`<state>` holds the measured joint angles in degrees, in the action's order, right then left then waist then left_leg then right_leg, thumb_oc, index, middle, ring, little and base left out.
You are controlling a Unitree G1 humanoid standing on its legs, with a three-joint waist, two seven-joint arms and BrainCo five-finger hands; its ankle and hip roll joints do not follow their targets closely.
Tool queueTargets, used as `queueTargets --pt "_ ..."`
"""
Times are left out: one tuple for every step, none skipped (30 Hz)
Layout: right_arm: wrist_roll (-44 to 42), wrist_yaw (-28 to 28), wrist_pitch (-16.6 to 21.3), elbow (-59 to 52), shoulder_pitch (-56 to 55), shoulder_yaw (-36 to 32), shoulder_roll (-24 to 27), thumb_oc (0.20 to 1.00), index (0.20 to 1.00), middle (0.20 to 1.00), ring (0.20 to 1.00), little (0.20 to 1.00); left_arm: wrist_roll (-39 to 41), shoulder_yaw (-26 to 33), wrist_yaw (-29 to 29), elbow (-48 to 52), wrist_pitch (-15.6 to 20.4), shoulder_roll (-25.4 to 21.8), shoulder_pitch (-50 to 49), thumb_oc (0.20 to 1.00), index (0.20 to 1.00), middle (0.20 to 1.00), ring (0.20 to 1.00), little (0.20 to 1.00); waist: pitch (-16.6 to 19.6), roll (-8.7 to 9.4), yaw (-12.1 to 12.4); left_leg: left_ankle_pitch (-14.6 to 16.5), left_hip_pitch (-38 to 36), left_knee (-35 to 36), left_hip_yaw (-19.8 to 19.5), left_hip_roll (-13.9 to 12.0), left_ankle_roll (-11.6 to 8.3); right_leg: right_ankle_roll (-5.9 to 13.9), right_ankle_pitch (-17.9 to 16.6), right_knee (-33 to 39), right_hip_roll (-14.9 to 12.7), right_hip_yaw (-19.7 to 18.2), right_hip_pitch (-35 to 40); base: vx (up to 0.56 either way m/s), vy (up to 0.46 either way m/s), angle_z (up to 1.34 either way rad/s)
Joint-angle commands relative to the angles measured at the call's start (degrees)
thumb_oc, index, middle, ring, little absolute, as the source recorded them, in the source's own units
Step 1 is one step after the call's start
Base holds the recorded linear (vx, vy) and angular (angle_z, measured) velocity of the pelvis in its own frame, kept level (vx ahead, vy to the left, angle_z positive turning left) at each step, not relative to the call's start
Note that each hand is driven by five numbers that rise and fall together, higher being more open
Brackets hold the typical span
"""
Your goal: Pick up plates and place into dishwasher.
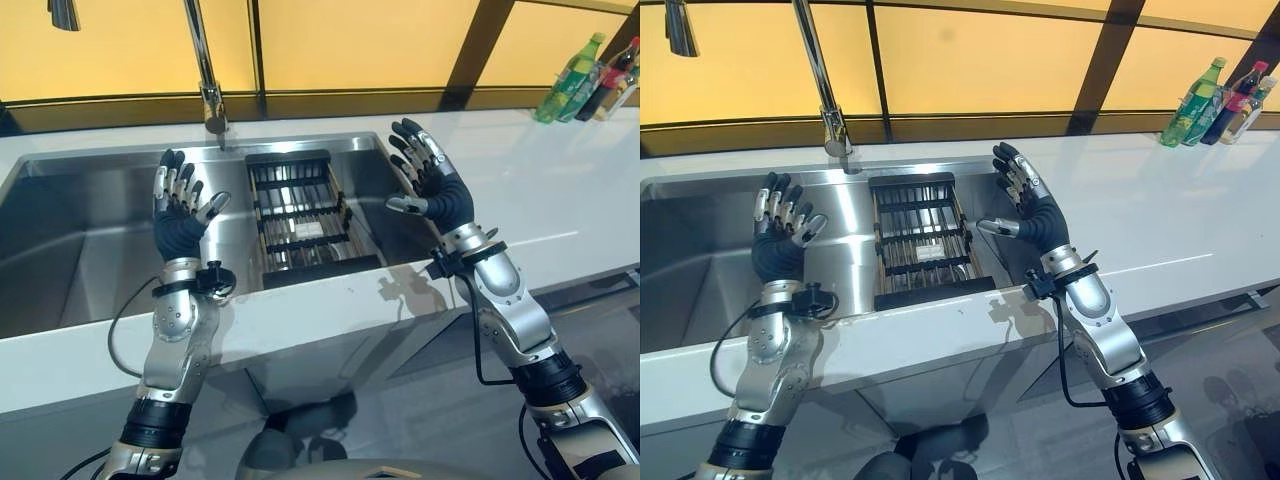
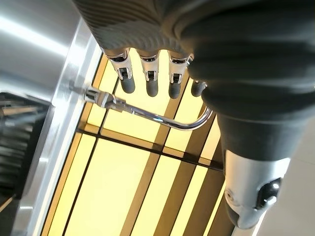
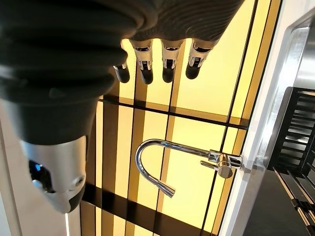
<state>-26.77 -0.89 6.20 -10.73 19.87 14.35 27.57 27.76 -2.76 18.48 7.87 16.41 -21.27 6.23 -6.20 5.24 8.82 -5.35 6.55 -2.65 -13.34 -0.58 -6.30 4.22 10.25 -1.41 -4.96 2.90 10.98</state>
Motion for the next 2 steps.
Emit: queueTargets --pt "-0.98 0.94 2.01 -1.96 1.92 0.52 -0.85 1.0 1.0 1.0 1.0 1.0 -0.82 1.62 -1.02 2.79 2.15 -1.71 0.42 1.0 1.0 1.0 1.0 1.0 3.01 -0.85 -0.2 5.46 -1.64 -4.74 3.1 -2.6 0.07 0.99 -11.62 3.38 -2.79 2.62 -6.77 -0.02 -0.029 0.2" --pt "-1.01 1.16 2.03 -1.8 1.87 0.53 -0.76 1.0 1.0 1.0 1.0 1.0 -0.78 1.35 -1.06 2.74 1.92 -1.55 0.81 1.0 1.0 1.0 1.0 1.0 3.01 -1.11 -0.58 5.38 -1.79 -4.38 4.45 -2.83 -0.06 1.11 -11.83 3.72 -3.01 3.27 -6.59 -0.02 -0.021 0.25"
